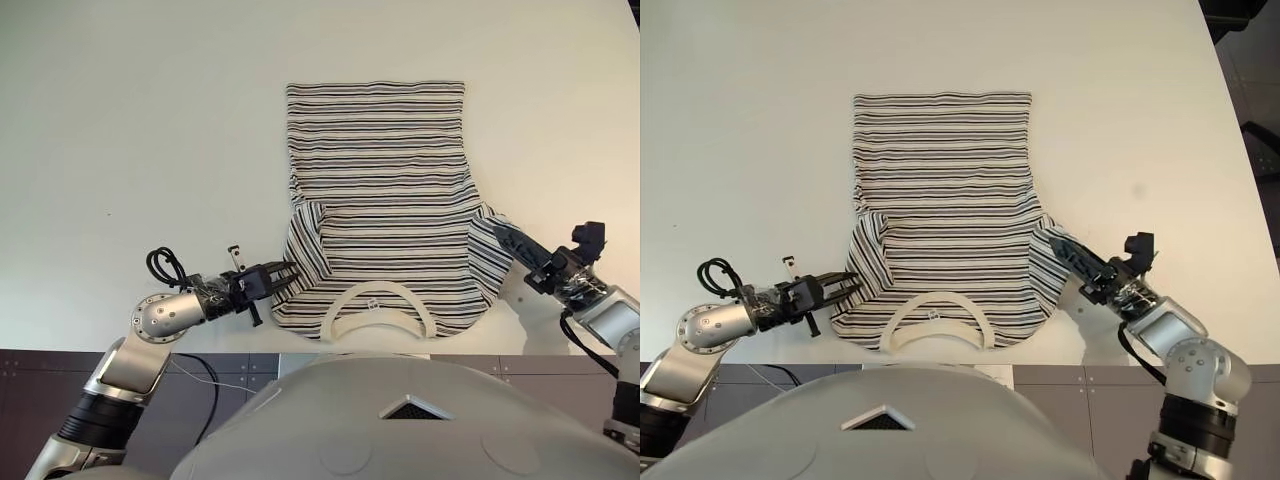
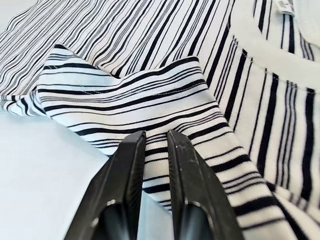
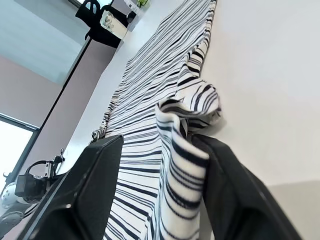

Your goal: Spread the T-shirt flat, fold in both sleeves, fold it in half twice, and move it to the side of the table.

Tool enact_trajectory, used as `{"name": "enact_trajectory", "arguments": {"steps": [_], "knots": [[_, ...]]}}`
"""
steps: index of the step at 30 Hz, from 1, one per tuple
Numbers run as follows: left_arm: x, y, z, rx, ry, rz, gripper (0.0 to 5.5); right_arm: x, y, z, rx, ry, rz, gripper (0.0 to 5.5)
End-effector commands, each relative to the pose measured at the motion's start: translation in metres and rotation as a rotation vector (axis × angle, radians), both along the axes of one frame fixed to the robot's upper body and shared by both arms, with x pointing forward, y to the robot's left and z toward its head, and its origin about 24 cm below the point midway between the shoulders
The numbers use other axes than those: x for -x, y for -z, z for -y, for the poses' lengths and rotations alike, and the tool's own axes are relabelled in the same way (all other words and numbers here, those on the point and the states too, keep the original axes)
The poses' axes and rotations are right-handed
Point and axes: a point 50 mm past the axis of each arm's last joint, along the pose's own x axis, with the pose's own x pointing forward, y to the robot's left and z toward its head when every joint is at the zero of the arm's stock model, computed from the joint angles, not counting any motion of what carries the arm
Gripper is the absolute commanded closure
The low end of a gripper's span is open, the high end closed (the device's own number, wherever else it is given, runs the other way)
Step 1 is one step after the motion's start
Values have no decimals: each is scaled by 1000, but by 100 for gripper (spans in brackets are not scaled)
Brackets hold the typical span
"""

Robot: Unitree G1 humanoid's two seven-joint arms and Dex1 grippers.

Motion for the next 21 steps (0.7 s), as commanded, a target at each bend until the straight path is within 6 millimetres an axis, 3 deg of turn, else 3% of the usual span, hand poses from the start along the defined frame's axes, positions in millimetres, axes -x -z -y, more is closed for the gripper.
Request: {"name": "enact_trajectory", "arguments": {"steps": [1,6,14,21], "knots": [[10,23,-22,-153,-74,-133,471,-1,-15,-9,-22,-61,44,297],[11,25,-23,-159,-88,-135,471,13,-18,-18,41,-203,29,297],[10,25,-24,-171,-101,-129,471,25,2,5,238,-288,-26,297],[5,25,-27,-184,-96,-124,471,16,5,21,306,-228,21,297]]}}
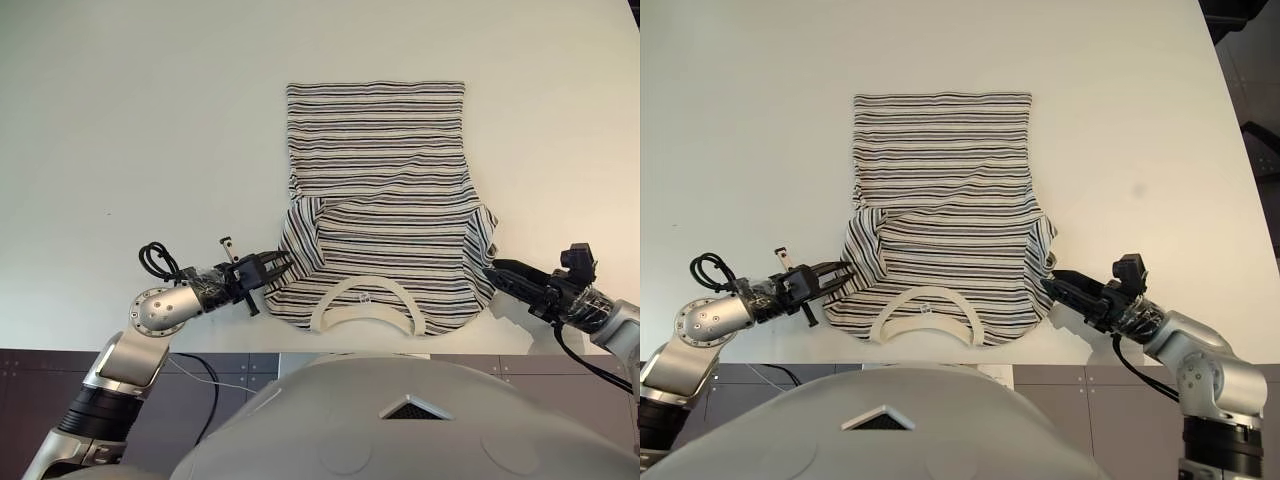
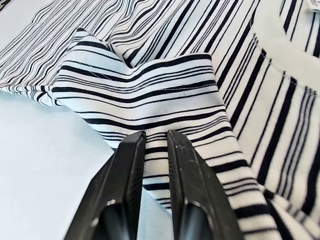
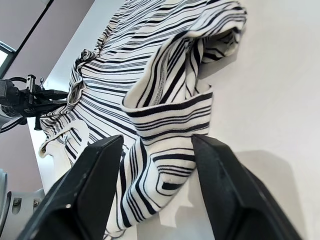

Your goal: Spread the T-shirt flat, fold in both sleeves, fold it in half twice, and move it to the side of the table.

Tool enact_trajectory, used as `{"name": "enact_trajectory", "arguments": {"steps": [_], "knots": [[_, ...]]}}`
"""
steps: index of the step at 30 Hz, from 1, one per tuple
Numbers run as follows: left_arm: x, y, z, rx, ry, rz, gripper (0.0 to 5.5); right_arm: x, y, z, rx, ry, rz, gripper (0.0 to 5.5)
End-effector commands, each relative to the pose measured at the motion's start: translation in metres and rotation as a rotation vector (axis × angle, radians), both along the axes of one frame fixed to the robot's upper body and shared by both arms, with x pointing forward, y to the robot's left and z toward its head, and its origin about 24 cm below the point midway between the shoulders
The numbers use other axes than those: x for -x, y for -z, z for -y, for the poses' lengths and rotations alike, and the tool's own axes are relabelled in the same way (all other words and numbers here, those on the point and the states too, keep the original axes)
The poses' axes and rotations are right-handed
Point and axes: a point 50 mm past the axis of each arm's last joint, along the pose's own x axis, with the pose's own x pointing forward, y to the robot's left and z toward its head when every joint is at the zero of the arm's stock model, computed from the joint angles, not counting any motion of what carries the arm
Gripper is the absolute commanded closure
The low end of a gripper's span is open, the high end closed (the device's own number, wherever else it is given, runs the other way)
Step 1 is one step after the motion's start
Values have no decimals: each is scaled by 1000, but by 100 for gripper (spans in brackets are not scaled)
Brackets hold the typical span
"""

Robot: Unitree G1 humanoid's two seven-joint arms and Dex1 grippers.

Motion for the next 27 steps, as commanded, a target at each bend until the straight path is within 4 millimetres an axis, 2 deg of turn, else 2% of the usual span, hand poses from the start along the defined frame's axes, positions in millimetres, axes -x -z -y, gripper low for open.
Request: {"name": "enact_trajectory", "arguments": {"steps": [1,4,7,13,20,22,27], "knots": [[13,24,-21,-161,-50,-157,471,-11,-2,12,44,55,41,297],[14,25,-21,-160,-50,-156,471,-15,0,14,41,71,44,297],[12,25,-20,-161,-43,-154,471,-14,6,7,29,62,29,297],[11,24,-22,-170,-40,-151,468,-8,13,4,18,56,-5,419],[13,25,-23,-173,-55,-150,468,-11,16,15,55,119,3,538],[12,24,-23,-173,-61,-144,468,-12,16,19,76,121,1,538],[-13,10,-22,-108,-169,-26,468,-20,20,30,167,167,-1,538]]}}
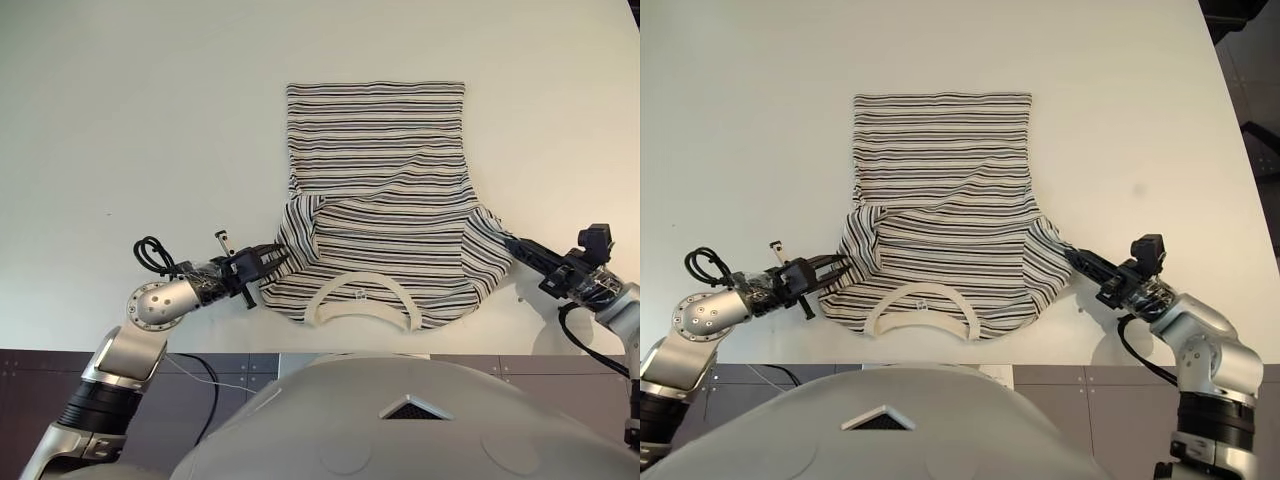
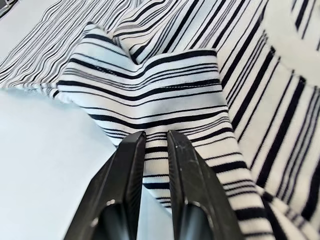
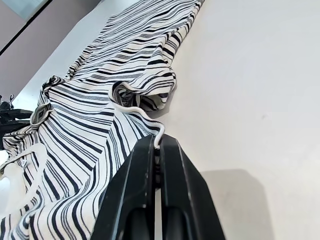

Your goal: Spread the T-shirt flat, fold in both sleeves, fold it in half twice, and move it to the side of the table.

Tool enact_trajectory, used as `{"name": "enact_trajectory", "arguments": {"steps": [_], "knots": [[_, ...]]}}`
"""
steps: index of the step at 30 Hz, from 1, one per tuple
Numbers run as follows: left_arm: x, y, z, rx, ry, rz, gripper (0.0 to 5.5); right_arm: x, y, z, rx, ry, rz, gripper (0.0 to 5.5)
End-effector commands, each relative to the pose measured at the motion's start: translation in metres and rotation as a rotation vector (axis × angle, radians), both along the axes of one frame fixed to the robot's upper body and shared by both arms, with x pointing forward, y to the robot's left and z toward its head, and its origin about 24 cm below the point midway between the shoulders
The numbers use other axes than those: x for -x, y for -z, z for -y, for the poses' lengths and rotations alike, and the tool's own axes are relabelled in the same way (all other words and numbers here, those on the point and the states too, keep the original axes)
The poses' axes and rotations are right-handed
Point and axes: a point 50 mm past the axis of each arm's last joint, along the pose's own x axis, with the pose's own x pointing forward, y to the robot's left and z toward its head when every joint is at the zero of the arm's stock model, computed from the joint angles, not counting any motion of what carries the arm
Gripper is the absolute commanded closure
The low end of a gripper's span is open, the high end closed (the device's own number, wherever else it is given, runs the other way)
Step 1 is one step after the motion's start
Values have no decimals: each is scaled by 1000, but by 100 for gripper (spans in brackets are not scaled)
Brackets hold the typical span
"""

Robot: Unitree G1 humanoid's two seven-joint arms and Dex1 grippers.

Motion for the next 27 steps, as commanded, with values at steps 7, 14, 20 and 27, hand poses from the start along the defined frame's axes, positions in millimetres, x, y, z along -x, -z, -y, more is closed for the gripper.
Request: {"name": "enact_trajectory", "arguments": {"steps": [7,14,20,27], "knots": [[3,-19,32,71,59,-42,468,-25,-15,8,115,24,16,538],[7,-11,19,-34,74,-78,468,-25,-29,-7,166,-50,40,538],[8,-10,22,-33,74,-70,468,-33,-49,-39,289,-150,176,538],[8,-10,23,-38,81,-65,468,-30,-56,-60,355,-197,220,538]]}}
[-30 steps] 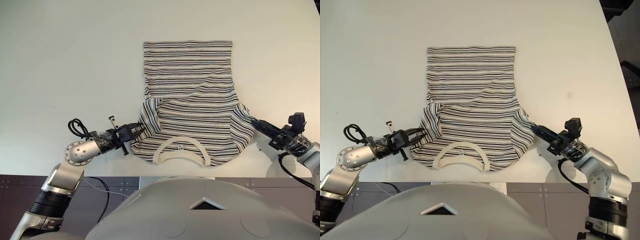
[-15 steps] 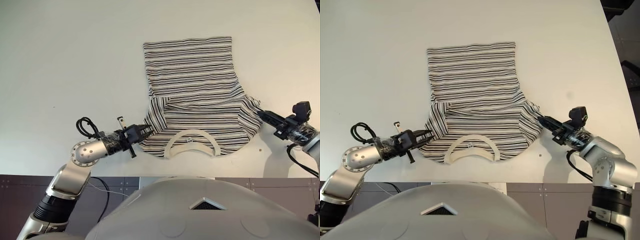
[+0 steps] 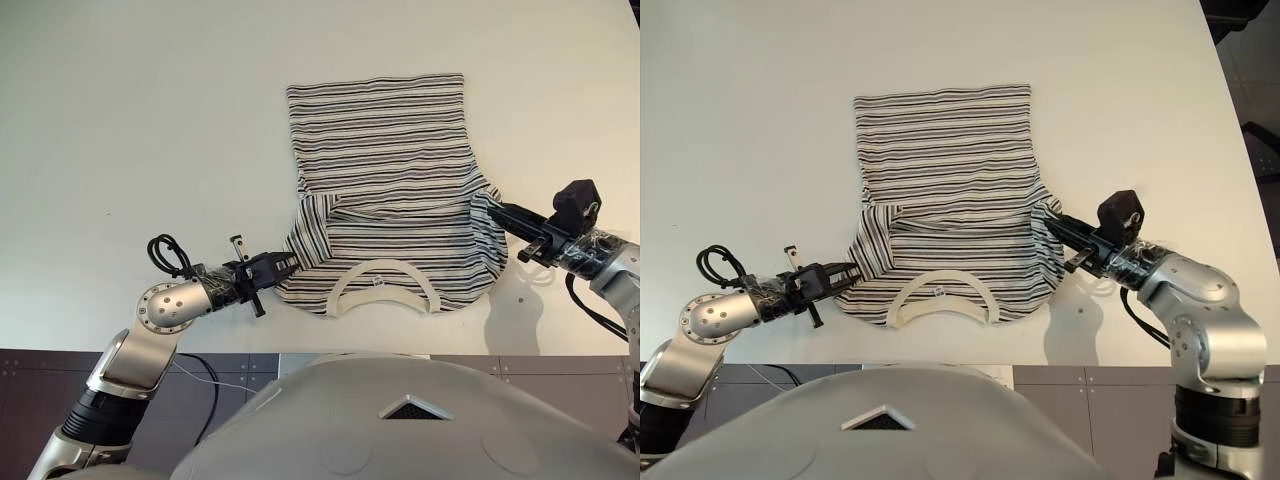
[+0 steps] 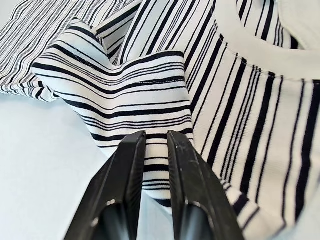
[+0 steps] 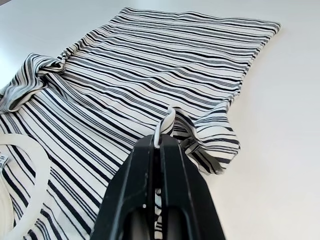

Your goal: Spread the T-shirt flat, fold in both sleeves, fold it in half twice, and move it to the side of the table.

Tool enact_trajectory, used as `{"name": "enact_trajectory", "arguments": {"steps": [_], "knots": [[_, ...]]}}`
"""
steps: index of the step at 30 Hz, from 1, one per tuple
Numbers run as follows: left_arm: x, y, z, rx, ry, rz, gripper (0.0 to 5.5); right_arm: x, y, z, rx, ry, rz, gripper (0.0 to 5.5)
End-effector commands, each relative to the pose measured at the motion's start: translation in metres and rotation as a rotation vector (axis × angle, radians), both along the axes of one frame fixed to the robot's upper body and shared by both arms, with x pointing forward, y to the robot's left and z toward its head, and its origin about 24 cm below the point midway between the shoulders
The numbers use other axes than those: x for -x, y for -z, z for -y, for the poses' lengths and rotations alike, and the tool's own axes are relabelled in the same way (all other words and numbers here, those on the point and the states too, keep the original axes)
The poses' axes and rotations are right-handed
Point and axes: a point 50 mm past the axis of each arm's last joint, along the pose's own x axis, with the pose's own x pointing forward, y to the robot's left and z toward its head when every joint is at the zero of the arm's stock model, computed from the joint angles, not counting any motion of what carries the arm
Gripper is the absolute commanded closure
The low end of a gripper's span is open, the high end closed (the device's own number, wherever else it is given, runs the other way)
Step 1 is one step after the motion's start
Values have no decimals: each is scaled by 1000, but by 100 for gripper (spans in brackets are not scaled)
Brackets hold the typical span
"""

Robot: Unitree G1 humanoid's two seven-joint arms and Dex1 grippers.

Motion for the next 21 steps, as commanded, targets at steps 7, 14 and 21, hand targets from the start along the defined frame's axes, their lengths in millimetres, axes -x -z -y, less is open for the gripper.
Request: {"name": "enact_trajectory", "arguments": {"steps": [7,14,21], "knots": [[10,28,-3,-156,97,14,468,4,24,31,62,127,-125,538],[52,45,-19,-252,224,-80,468,17,36,41,128,108,-215,538],[60,23,-15,-124,166,-191,468,26,40,43,138,95,-257,538]]}}
